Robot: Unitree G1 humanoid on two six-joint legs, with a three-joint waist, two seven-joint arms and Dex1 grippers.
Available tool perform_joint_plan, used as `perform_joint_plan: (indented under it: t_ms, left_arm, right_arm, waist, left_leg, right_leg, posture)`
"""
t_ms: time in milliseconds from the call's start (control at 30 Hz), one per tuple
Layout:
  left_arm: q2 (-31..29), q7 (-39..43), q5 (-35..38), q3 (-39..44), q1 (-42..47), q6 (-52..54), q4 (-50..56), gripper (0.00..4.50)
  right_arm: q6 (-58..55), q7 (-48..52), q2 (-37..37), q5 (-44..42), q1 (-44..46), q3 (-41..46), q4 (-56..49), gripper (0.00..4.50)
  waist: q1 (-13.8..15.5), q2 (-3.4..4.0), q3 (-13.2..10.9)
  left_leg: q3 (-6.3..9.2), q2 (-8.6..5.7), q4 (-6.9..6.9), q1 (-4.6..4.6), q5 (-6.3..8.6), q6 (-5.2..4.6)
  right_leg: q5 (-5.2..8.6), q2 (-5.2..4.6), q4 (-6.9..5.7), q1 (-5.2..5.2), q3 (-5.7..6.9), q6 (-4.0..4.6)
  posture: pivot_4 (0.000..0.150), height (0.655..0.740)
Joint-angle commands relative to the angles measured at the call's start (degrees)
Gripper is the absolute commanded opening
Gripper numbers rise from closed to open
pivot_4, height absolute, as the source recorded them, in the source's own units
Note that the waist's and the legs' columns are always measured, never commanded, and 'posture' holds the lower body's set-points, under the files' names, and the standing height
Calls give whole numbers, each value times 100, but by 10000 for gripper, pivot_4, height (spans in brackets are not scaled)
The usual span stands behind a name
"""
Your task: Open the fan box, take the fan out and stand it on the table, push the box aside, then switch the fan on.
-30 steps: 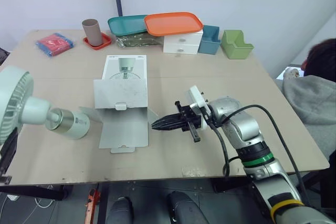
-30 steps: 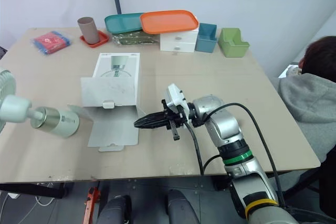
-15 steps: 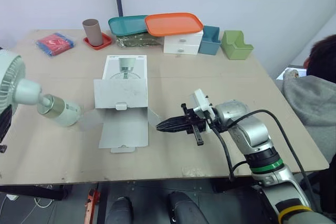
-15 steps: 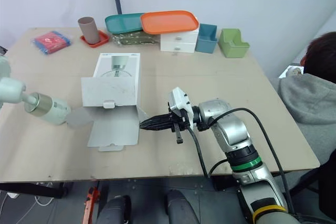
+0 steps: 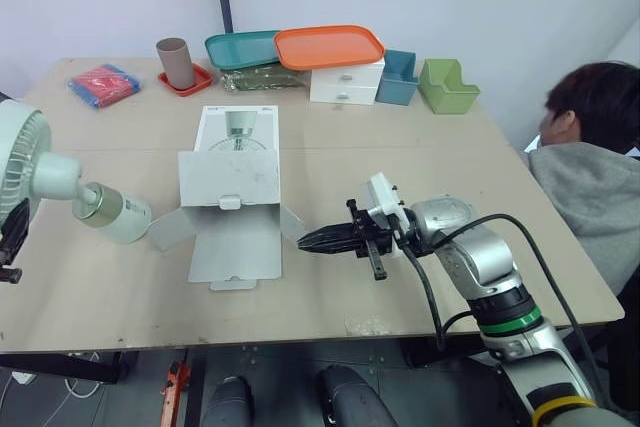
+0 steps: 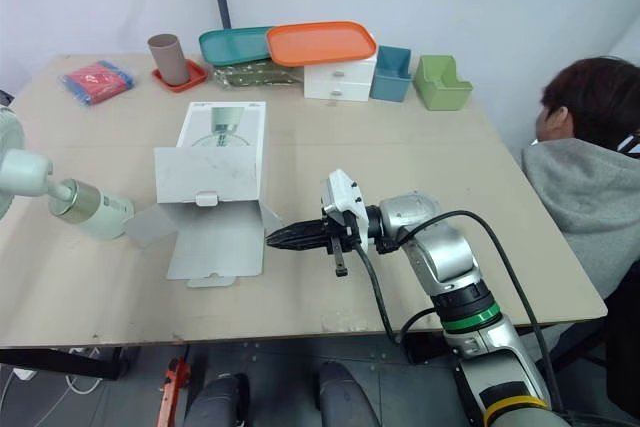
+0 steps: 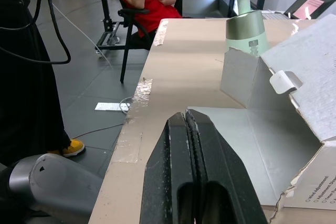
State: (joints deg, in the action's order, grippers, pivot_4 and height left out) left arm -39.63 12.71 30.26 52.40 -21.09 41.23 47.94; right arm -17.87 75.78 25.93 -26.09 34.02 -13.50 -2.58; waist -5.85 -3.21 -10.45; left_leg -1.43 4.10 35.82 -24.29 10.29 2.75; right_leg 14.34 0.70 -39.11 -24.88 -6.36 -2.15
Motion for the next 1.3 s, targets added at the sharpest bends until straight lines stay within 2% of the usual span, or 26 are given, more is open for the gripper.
perform_joint_plan:
  t_ms: [33, 167, 267, 300, 333, 400, 1067, 1300]
  left_arm:
    - [-52, -158, -124, -172, 282, 168, -30, 19739]
    - [-71, -261, -269, -384, 723, 265, -197, 19739]
    - [-53, -229, -342, -499, 954, 210, -308, 33594]
    - [-54, -241, -366, -529, 1013, 208, -369, 35367]
    - [-47, -250, -392, -548, 1041, 202, -408, 39353]
    - [-13, -251, -465, -638, 1105, 143, -515, 42862]
    - [81, -319, -1029, -805, 1943, -366, -904, 42862]
    - [187, -106, -945, -682, 2043, -647, -818, 42862]
  right_arm:
    - [35, -37, 30, -12, -27, 51, -215, 0]
    - [33, -114, 23, 4, -45, 71, -241, 0]
    - [46, -161, 34, 18, -113, 65, -303, 0]
    - [43, -183, 34, 23, -132, 65, -317, 0]
    - [44, -200, 33, 28, -152, 63, -329, 0]
    - [58, -229, 34, 47, -158, 73, -345, 0]
    - [132, -374, 39, 144, -152, 51, -345, 0]
    - [128, -400, 43, 144, -101, 90, -312, 0]
  waist:
    - [1, 0, 0]
    - [7, 0, 0]
    - [9, -1, 1]
    - [8, -1, 1]
    - [9, -2, 1]
    - [9, -2, 1]
    - [15, -5, 2]
    - [15, -5, 2]
  left_leg:
    - [0, 0, 0, 1, -1, 0]
    - [4, -3, 1, 3, -14, 1]
    - [8, -5, 1, 4, -24, 1]
    - [8, -5, 2, 4, -24, 1]
    - [8, -5, 2, 4, -25, 2]
    - [8, -7, 1, 4, -25, 1]
    - [10, -8, -4, 1, -25, 2]
    - [10, -8, -6, 1, -25, 2]
  right_leg:
    - [-2, 0, 0, 1, 0, 1]
    - [-12, 0, 0, 5, 0, -2]
    - [-20, 0, 0, 8, -1, -4]
    - [-22, 0, 0, 6, -1, -4]
    - [-24, 0, 1, 7, -2, -5]
    - [-24, -1, 1, 6, -2, -5]
    - [-28, 0, 1, 3, -3, -17]
    - [-36, 1, 1, 2, -4, -36]
  posture:
    - [1500, 7400]
    - [1500, 7400]
    - [1500, 7400]
    - [1500, 7400]
    - [1500, 7400]
    - [1500, 7400]
    - [1500, 7400]
    - [1500, 7400]
